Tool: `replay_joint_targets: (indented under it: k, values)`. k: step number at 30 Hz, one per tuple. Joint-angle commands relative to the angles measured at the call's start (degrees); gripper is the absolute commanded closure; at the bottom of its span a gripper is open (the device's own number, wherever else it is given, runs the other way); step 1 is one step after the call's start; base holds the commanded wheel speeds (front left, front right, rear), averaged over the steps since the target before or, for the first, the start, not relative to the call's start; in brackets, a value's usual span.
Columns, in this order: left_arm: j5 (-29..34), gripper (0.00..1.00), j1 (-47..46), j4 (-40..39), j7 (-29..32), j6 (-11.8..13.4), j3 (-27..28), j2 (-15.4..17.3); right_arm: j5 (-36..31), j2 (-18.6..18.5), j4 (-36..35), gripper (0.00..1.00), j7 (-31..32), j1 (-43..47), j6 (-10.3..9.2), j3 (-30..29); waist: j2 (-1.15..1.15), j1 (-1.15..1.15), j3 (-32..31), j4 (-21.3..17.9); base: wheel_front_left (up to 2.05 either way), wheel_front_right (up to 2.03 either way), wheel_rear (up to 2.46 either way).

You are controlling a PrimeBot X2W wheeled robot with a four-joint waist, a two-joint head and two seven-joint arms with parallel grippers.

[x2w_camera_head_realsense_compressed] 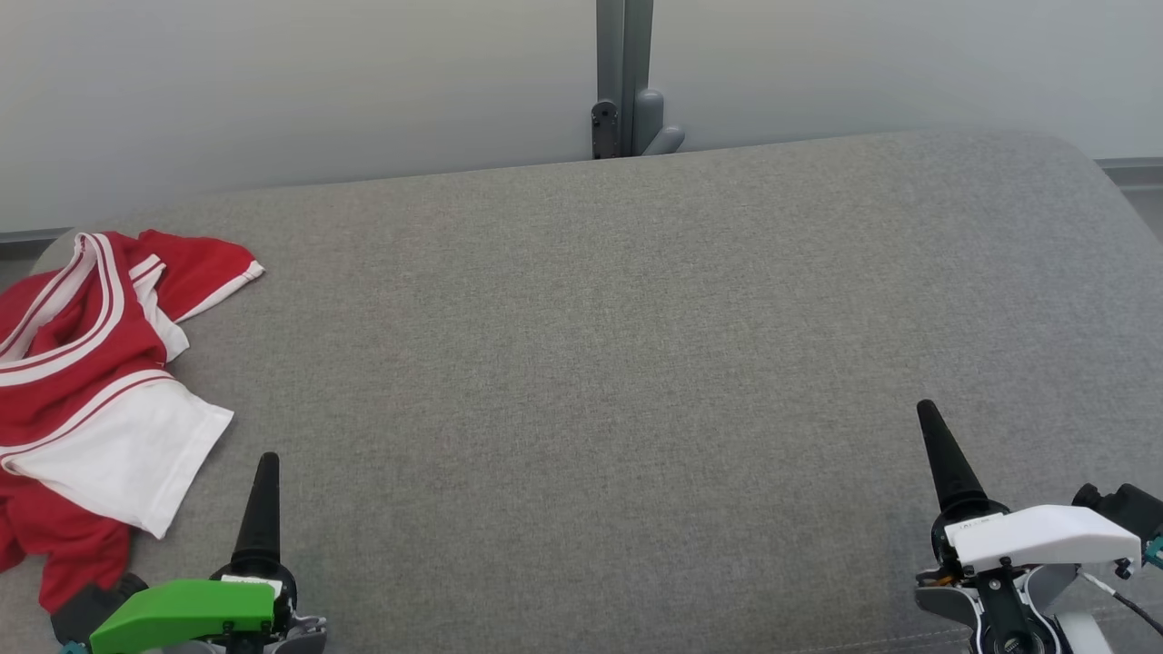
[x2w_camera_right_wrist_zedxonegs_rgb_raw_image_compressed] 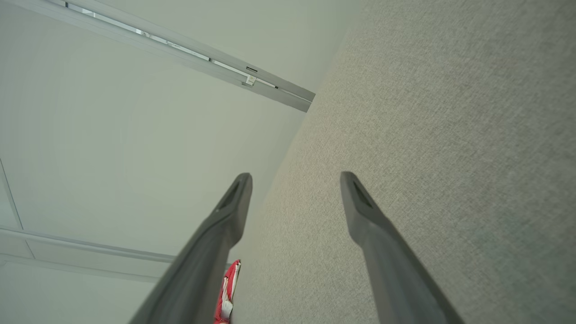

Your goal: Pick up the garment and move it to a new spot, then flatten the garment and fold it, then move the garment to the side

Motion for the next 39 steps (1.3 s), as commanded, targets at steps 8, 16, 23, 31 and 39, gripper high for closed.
replay_joint_targets:
  k: [8, 16, 23, 31, 39]
  values:
    - [11.26, 0.0, -1.05, -0.53, -2.34, -0.15, -0.22, 1.54, -14.27, -0.75, -2.81, 0.0, -2.38, -0.97, 0.02, 0.99, 0.17, 0.0, -0.09, 0.53, 0.0, 0.0, 0.0]
    - [22.74, 0.0, -1.11, 0.15, -3.93, 0.26, -0.61, 3.15, -23.92, -1.15, -3.2, 0.0, -4.01, -1.4, 0.03, 2.37, 0.21, 0.0, -0.16, 0.79, 0.0, 0.0, 0.0]
    - [31.06, 0.0, -0.29, -0.77, -5.07, 0.31, -1.2, 3.84, -29.55, -1.59, -1.95, 0.0, -5.19, -1.53, 0.03, 3.28, 0.24, 0.0, -0.31, 0.89, 0.0, 0.0, 0.0]
    - [37.99, 0.0, 0.53, -1.2, -6.45, -0.03, -1.15, 3.75, -35.74, -1.76, -0.53, 0.0, -6.61, -1.27, 0.03, 3.81, 0.27, 0.0, -0.46, 1.11, 0.0, 0.0, 0.0]
    - [43.82, 0.0, 1.03, -0.78, -7.81, -0.2, -1.87, 4.66, -41.72, -2.04, -0.22, 0.0, -7.95, -1.65, 0.03, 4.15, 0.31, 0.0, -0.53, 1.27, 0.0, 0.0, 0.0]
